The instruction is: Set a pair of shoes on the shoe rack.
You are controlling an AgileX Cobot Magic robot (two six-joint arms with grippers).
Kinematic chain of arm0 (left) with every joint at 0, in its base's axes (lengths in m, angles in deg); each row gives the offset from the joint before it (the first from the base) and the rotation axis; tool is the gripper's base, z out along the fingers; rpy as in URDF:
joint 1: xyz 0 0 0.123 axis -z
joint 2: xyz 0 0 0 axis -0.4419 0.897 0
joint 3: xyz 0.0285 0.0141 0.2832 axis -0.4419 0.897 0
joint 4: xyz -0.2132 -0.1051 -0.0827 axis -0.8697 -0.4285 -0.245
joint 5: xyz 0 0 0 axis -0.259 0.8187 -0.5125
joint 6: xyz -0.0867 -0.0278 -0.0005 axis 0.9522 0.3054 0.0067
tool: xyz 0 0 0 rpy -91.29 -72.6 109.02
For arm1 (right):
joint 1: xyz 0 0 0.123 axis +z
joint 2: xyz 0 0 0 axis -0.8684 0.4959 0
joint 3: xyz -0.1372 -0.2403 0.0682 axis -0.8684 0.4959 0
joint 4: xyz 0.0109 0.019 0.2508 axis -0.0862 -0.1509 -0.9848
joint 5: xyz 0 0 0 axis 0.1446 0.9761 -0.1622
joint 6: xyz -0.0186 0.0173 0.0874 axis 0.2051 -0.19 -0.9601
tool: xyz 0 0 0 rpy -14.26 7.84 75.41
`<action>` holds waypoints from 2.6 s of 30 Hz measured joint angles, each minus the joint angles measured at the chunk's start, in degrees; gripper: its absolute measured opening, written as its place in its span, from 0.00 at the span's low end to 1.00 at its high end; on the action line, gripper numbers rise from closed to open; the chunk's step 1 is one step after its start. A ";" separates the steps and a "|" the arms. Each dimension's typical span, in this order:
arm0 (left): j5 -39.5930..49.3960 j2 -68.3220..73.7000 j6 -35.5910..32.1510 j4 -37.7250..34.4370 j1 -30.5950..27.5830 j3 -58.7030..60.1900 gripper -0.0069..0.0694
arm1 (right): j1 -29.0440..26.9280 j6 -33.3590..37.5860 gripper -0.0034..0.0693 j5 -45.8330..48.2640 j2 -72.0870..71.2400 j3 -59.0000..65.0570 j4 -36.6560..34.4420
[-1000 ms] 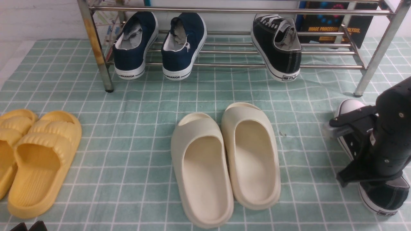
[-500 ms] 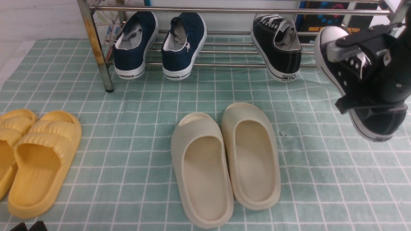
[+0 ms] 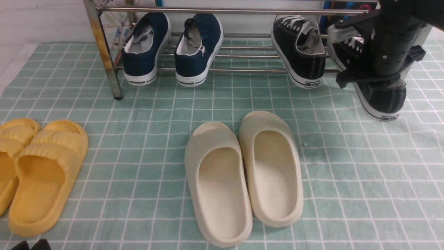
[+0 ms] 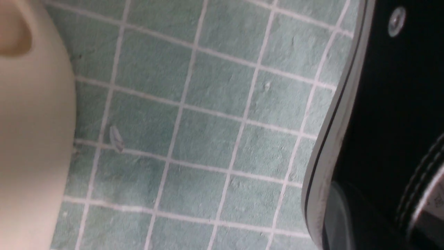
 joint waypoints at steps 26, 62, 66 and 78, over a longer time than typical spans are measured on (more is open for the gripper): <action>0.18 0.00 0.00 0.00 0.00 0.00 0.40 | -0.21 5.55 0.08 -11.01 13.55 -18.33 1.50; 0.18 0.00 0.00 0.00 0.00 0.00 0.40 | -0.16 8.57 0.44 1.29 -3.76 -16.11 -12.63; 0.18 0.00 0.00 0.00 0.00 0.00 0.40 | -0.16 10.03 0.23 1.37 -12.49 -12.96 -19.41; 0.18 0.00 0.00 0.00 0.00 0.00 0.40 | -0.16 16.06 0.04 -1.22 -43.76 17.11 -28.97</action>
